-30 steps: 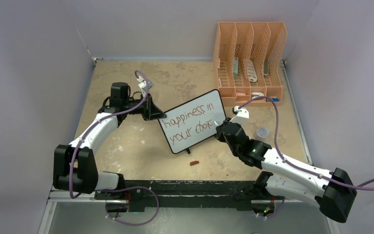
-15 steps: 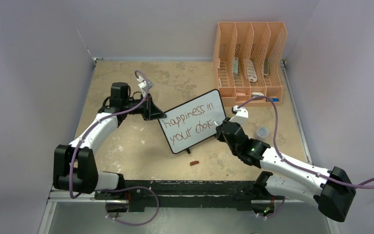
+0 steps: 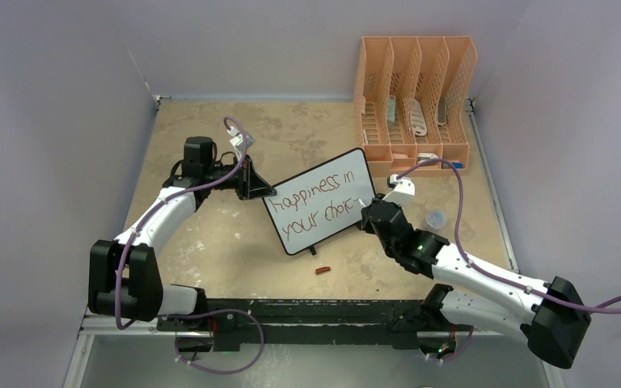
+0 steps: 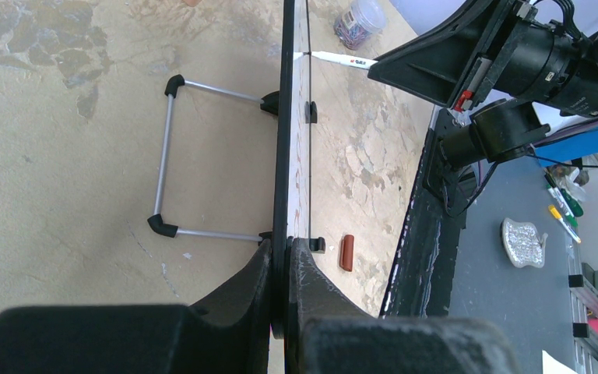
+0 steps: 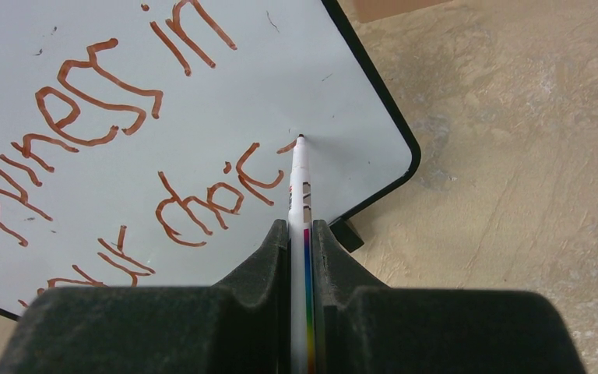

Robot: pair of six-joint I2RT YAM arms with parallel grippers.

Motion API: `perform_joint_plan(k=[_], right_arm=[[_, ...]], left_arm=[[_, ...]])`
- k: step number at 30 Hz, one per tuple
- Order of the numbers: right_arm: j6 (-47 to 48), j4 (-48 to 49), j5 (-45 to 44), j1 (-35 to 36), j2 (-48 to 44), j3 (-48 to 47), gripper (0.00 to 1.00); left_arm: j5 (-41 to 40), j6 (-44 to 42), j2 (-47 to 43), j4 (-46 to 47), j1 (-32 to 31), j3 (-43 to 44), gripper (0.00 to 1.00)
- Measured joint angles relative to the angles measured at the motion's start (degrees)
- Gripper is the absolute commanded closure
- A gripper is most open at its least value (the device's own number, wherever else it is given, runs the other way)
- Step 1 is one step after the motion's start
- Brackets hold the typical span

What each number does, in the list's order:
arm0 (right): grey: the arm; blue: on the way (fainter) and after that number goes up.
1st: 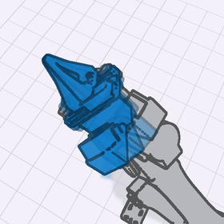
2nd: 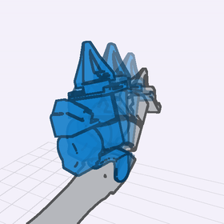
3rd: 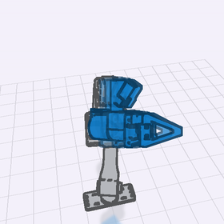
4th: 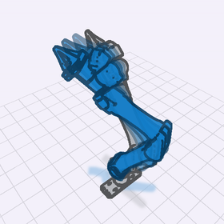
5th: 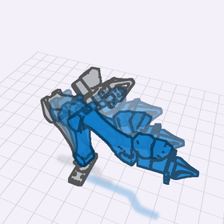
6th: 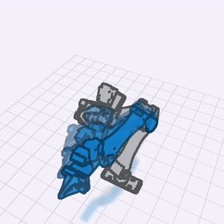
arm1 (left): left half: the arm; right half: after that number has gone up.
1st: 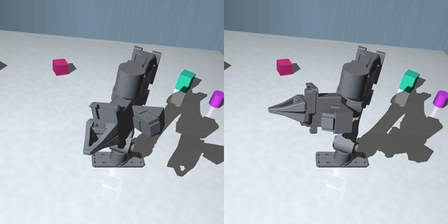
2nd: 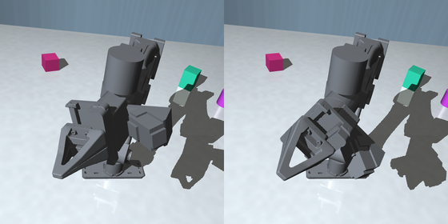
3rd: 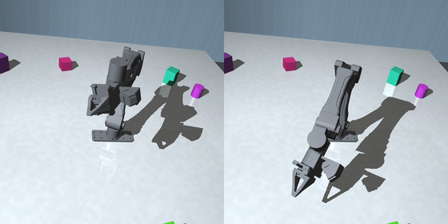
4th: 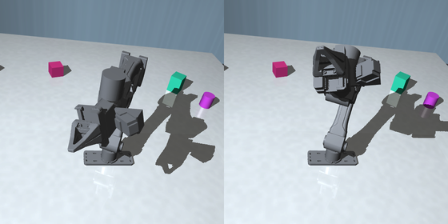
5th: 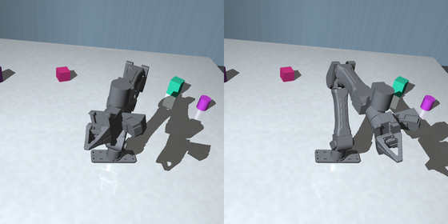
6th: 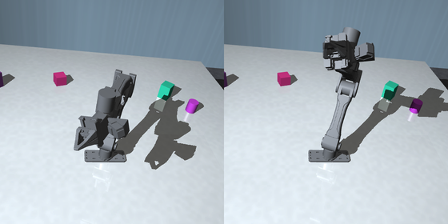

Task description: Write a sentence on the whiteboard

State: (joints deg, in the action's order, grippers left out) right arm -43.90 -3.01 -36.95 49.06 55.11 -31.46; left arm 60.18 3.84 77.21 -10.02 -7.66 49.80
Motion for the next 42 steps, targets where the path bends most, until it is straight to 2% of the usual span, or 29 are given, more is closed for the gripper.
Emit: perform_joint_plan(k=[24, 42], right_arm=[[3.3, 3.5, 2.2, -0.2, 0.4, 0.0, 1.0], [-0.6, -1.2, 5.4, -0.3, 0.3, 0.0, 1.0]], left_arm=[[0.0, 0.0, 0.0, 0.0, 0.0, 0.0, 1.0], [-0.2, 0.0, 0.0, 0.0, 0.0, 0.0, 1.0]])
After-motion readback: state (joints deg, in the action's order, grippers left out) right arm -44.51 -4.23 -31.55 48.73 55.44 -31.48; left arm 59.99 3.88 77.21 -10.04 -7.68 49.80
